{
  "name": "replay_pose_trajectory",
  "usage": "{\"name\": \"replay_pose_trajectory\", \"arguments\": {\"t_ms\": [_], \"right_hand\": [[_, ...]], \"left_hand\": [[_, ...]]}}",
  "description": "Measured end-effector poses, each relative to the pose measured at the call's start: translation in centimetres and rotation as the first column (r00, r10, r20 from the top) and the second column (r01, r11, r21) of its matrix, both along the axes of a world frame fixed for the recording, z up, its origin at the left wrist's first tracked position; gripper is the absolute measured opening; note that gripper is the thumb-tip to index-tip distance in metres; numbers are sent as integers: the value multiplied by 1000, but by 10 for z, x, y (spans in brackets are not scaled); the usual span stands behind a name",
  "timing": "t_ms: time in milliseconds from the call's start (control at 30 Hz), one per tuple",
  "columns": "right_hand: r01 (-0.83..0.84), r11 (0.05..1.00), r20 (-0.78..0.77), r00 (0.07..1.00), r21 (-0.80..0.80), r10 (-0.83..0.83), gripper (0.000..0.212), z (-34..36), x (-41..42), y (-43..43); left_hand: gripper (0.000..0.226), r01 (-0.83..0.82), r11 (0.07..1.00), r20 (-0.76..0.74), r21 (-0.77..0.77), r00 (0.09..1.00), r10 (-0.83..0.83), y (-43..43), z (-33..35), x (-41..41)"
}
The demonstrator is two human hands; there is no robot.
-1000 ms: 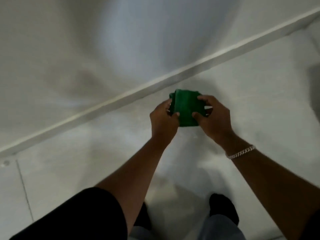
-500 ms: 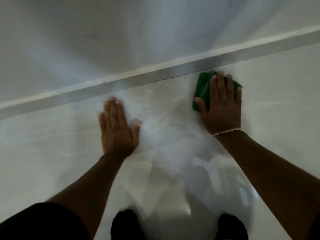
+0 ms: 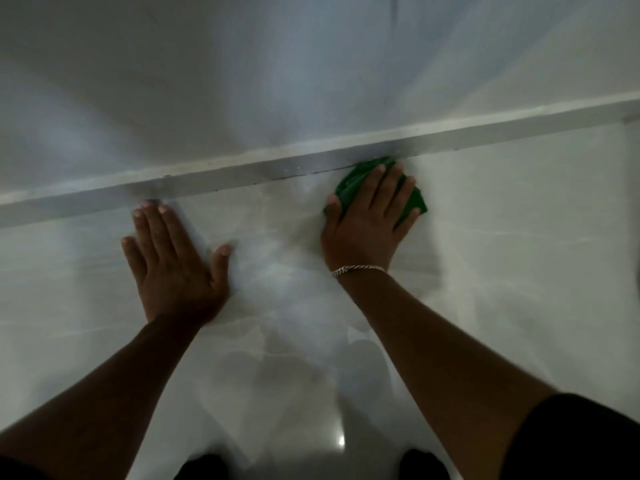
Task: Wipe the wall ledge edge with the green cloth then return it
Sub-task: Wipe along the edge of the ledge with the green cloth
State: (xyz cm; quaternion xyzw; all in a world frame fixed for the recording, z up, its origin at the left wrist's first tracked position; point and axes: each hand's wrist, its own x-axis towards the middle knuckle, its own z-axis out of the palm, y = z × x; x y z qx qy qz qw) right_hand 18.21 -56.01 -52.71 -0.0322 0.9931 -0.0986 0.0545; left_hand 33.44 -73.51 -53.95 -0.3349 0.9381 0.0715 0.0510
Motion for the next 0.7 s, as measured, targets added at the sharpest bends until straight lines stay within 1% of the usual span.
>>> {"name": "replay_pose_trajectory", "arguments": {"t_ms": [100, 167, 200, 300, 367, 433, 467, 500, 567, 600, 667, 700], "right_hand": [[-128, 992, 3, 992, -12, 128, 76, 0, 2, 14], [-162, 987, 20, 987, 0, 162, 77, 1, -9, 30], [-133, 991, 28, 991, 11, 132, 77, 1, -18, 37], [31, 999, 37, 999, 43, -32, 79, 5, -39, 47], [74, 996, 41, 996, 53, -77, 80, 4, -40, 40], [73, 996, 60, 995, 46, -76, 81, 6, -30, 24], [27, 999, 75, 997, 40, -30, 81, 8, -19, 15], [-54, 998, 91, 995, 30, 51, 81, 9, -7, 6], [-233, 973, 108, 967, 3, 231, 80, 9, 15, -4], [-287, 958, 113, 952, 0, 285, 81, 9, 17, -1], [-313, 950, 117, 944, 8, 310, 82, 9, 4, 16], [-271, 963, 106, 958, 11, 268, 83, 7, -6, 28]], "left_hand": [[95, 3, 1000, -8, -8, 1000, -3, 1, -1, 0], [95, 3, 1000, -18, -11, 1000, -3, 0, 0, 1], [95, 7, 1000, -23, -10, 1000, -7, -1, 0, 1], [94, 20, 1000, -29, 0, 999, -20, -1, -2, 1], [93, 18, 1000, -30, 0, 999, -18, -1, -2, 1], [93, 19, 1000, -35, -2, 999, -19, -1, -2, 1], [94, 17, 1000, -37, -2, 999, -17, -1, -2, 1], [94, 15, 1000, -36, 0, 999, -15, -1, -2, 1], [94, 10, 1000, -28, 0, 1000, -10, -2, -1, 2], [94, 15, 1000, -29, -3, 999, -15, -2, -1, 2], [93, 25, 1000, -41, -15, 999, -26, -2, -2, 2], [93, 29, 999, -44, -18, 999, -30, -2, -2, 2]]}}
